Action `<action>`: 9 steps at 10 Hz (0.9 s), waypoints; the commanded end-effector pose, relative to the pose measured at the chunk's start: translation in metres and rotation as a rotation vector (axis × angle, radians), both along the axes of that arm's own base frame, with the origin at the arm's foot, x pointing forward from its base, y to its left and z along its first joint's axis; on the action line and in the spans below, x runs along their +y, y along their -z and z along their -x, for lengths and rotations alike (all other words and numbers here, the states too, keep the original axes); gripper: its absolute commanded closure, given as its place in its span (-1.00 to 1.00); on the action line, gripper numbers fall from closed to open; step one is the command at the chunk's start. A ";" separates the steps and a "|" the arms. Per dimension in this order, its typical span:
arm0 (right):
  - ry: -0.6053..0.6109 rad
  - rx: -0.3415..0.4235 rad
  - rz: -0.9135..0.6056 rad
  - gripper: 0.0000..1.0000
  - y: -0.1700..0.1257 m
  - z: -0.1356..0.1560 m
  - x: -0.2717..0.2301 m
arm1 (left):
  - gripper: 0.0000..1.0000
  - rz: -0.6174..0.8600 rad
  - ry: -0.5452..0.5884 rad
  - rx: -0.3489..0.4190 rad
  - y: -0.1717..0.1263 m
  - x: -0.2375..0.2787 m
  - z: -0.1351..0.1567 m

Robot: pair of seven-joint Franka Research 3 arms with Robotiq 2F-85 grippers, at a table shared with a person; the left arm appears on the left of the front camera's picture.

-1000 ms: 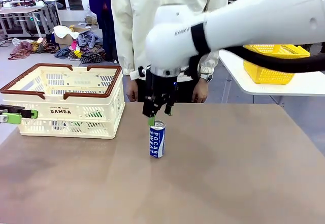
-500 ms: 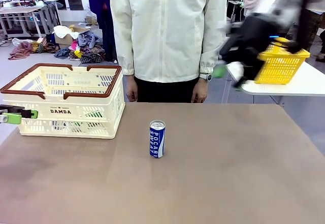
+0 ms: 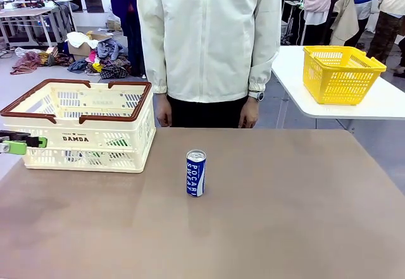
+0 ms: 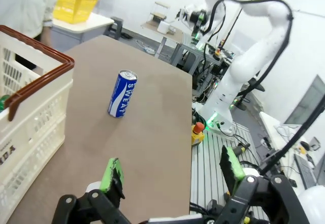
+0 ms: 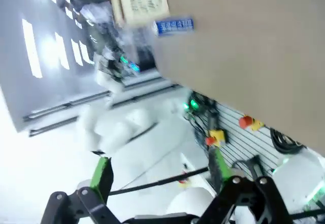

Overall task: Place the drinks into the Shopping basket.
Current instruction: Pick up one drink and place it into the Shopping basket.

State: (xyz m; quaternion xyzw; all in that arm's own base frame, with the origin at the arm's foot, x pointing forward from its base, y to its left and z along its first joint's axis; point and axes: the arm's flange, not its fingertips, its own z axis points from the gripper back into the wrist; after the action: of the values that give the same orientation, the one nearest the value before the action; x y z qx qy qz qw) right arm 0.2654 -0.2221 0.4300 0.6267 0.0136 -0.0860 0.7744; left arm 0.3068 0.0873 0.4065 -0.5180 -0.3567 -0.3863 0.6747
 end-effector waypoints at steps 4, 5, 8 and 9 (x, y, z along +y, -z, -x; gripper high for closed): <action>0.000 0.000 0.000 -1.00 0.000 0.000 0.000 | -1.00 0.000 0.017 -0.014 0.000 0.002 0.004; 0.000 0.000 0.000 -1.00 0.000 0.000 0.000 | -1.00 0.000 0.017 -0.014 0.000 0.002 0.004; 0.000 0.000 0.000 -1.00 0.000 0.000 0.000 | -1.00 0.000 0.000 0.000 0.000 0.000 0.000; 0.000 0.000 0.000 -1.00 0.000 0.000 0.000 | -1.00 -0.152 0.012 0.053 -0.043 -0.041 -0.019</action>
State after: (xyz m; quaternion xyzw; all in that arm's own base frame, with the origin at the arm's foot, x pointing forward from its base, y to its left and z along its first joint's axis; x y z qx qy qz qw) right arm 0.2676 -0.2211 0.4284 0.6259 0.0092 -0.0799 0.7758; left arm 0.3135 0.0773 0.4155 -0.5064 -0.3429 -0.3920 0.6873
